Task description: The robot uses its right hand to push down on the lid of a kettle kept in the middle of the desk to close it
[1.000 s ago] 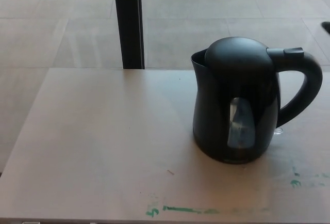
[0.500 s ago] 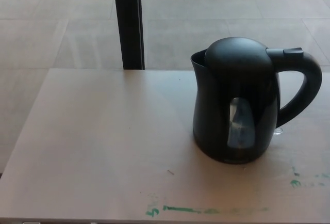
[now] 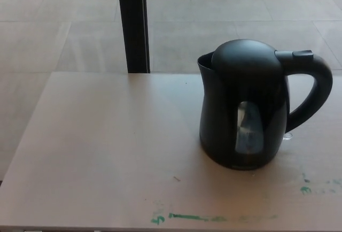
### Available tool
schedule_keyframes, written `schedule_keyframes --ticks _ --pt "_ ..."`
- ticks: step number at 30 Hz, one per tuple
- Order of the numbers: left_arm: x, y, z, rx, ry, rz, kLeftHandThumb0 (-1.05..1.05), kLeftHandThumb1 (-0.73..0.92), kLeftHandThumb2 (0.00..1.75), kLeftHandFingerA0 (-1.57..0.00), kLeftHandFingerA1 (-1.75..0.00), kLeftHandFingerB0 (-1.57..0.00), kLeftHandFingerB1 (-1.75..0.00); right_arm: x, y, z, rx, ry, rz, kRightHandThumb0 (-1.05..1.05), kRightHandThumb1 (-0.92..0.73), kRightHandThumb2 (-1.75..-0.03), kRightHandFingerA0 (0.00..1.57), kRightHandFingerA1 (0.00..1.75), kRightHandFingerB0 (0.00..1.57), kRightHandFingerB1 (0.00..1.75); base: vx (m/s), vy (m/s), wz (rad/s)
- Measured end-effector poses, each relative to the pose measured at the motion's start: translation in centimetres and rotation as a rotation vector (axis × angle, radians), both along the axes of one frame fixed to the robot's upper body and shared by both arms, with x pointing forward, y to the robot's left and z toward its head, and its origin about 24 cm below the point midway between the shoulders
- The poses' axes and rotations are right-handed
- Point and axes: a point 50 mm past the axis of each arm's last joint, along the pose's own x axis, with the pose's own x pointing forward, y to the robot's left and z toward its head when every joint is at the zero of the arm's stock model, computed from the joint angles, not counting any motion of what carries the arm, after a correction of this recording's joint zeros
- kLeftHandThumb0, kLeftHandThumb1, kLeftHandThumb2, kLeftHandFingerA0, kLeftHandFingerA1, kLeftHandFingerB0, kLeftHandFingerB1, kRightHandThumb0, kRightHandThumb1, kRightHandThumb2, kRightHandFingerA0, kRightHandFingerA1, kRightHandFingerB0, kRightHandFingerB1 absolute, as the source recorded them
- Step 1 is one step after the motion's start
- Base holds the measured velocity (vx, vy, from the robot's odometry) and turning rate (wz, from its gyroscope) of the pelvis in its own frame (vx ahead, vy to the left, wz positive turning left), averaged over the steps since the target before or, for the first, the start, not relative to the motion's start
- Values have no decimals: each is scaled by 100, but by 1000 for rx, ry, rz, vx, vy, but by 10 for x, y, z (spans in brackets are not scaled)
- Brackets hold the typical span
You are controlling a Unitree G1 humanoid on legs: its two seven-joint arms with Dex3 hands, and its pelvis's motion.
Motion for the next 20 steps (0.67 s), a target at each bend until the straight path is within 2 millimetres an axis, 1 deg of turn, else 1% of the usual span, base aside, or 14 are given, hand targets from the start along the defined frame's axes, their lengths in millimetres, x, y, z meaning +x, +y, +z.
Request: schedule_keyframes --ticks 1,4,8,9,10,11,12,13,14,15,16,17,18,20 --pt "0 -1 -1 -2 -1 0 -68 67 60 -49 -50 -36 -35 -19 4 -20 49 21 -51 -78 -82 -65 15 53 16 31 0 0 0" --pt "1 -2 -2 -7 -1 -2 -69 68 60 -49 -48 -36 -34 -46 12 -46 109 49 -124 -77 -82 -65 15 55 17 32 0 0 0" --pt "2 -3 -2 -8 -5 -3 -68 65 59 -53 -52 -37 -34 -67 21 -63 142 47 -187 -71 -78 -64 19 56 21 31 0 0 0" --pt "3 -3 -2 -8 -7 -3 -68 65 59 -53 -52 -37 -34 -71 24 -67 150 41 -200 -71 -78 -64 19 56 21 31 0 0 0" --pt "4 -2 -1 -9 -12 2 -71 54 90 -46 -59 -28 -46 -73 27 -71 160 30 -213 -72 -77 -64 33 63 27 31 0 0 0" --pt "5 -2 -1 -8 -17 4 -71 54 90 -46 -59 -28 -46 -74 31 -74 165 28 -221 -72 -77 -64 33 63 27 31 0 0 0" --pt "6 -2 -1 -8 -22 6 -70 67 61 -49 -50 -38 -34 -74 34 -78 166 29 -225 -70 -77 -64 45 66 29 32 0 0 0" --pt "6 -2 -1 -8 -24 6 -71 66 60 -50 -56 -43 -35 -75 36 -79 163 31 -226 -74 -65 -101 46 69 17 45 0 0 0" --pt "7 -2 -1 -8 -24 5 -71 66 60 -50 -56 -43 -35 -74 38 -81 154 41 -221 -74 -65 -101 46 69 17 45 0 0 0" --pt "7 -2 0 -8 -26 3 -71 66 60 -53 -57 -44 -36 -74 40 -82 147 53 -212 -73 -78 -64 47 60 28 31 0 0 0" --pt "7 -2 0 -7 -26 3 -80 56 92 -51 -63 -39 -49 -74 42 -84 137 69 -201 -75 -78 -64 48 57 27 30 0 0 0" --pt "7 -2 0 -7 -25 3 -70 65 60 -51 -53 -40 -36 -74 44 -86 130 83 -192 -77 -78 -64 43 56 28 31 0 0 0" --pt "7 -2 0 -6 -25 3 -68 67 61 -50 -55 -39 -37 -75 46 -89 124 97 -185 -82 -64 -99 48 78 22 45 0 0 0" --pt "6 -2 0 -6 -23 3 -68 67 60 -49 -49 -37 -35 -76 48 -90 121 106 -180 -85 -67 -100 46 72 22 44 0 0 0"
